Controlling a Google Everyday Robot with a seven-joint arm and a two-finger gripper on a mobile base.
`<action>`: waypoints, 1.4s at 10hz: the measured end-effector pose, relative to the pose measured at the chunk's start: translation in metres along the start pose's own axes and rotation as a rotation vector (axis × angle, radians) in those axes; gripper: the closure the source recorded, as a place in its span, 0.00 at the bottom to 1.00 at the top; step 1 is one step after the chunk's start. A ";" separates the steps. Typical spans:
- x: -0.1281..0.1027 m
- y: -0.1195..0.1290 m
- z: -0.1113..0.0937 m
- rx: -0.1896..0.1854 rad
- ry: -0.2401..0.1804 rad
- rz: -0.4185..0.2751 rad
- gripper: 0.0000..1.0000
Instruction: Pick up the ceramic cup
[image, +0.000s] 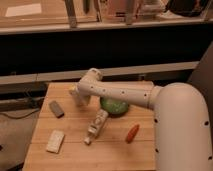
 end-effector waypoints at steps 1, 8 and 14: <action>0.004 0.003 -0.001 -0.009 0.017 0.006 0.20; 0.013 0.013 0.012 -0.077 0.088 0.018 0.22; 0.011 0.012 0.011 -0.047 0.085 0.008 0.84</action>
